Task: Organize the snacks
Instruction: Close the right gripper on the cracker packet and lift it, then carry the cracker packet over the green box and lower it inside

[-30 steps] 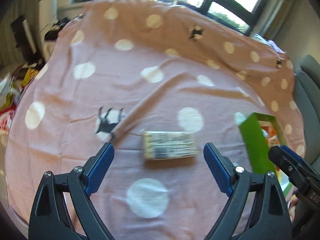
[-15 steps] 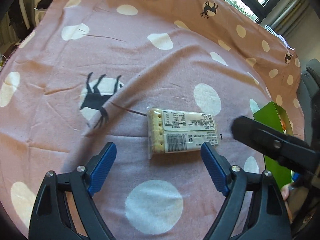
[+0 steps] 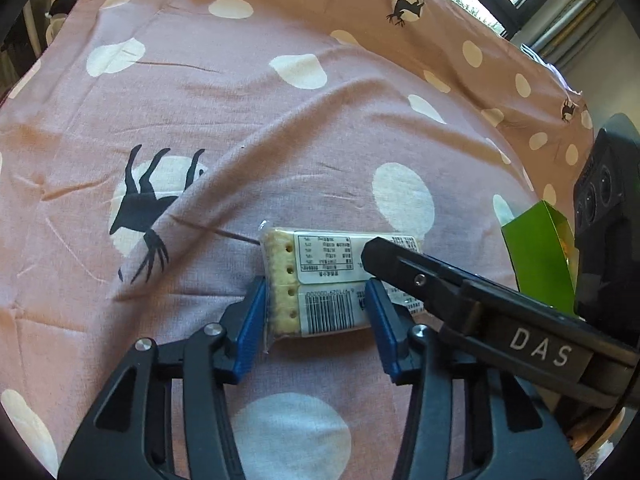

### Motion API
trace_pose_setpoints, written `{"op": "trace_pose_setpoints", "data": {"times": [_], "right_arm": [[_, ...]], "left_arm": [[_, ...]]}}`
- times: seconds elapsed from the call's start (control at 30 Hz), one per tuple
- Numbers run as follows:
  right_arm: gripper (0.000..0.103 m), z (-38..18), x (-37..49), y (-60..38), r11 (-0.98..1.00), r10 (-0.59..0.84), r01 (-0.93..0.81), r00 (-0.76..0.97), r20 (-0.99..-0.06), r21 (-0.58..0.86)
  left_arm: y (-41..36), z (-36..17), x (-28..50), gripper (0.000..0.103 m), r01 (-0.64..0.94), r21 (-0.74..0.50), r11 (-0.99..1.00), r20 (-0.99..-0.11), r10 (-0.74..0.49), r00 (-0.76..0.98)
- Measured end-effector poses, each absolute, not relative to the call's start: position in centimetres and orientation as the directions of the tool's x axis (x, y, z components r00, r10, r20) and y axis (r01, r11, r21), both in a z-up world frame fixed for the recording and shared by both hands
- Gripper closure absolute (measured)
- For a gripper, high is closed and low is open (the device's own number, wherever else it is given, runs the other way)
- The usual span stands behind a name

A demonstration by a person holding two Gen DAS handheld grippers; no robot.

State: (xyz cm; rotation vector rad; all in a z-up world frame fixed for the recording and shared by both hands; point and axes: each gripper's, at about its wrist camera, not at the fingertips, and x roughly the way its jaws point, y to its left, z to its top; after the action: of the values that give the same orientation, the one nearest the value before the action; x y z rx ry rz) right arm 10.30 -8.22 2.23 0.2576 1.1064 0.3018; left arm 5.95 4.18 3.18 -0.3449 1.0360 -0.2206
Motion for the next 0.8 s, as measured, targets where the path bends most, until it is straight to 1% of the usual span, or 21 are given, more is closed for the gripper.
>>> {"op": "trace_pose_setpoints", "data": {"times": [0.17,0.33,0.53,0.8], "right_arm": [[0.044,3.0,9.0,-8.2,0.931,0.36,-0.113,0.424,-0.831,0.346],[0.044,5.1,6.7,-8.4,0.927,0.369,-0.121,0.466,-0.804,0.355],[0.044,8.2,3.6,-8.4,0.927,0.368,-0.142,0.522,-0.769,0.348],[0.044,10.9,0.2,-9.0,0.927,0.365,-0.149,0.578,-0.73,0.345]], "left_arm": [[4.1,4.2,4.3,0.055,0.017,-0.383,0.923,-0.794,-0.339,0.504],[3.5,6.8,1.6,0.057,0.035,-0.369,0.929,-0.769,-0.326,0.549],[3.0,9.4,-1.3,0.057,0.057,-0.357,0.932,-0.739,-0.319,0.594],[1.8,12.1,-4.1,0.057,0.1,-0.341,0.935,-0.701,-0.324,0.636]]}}
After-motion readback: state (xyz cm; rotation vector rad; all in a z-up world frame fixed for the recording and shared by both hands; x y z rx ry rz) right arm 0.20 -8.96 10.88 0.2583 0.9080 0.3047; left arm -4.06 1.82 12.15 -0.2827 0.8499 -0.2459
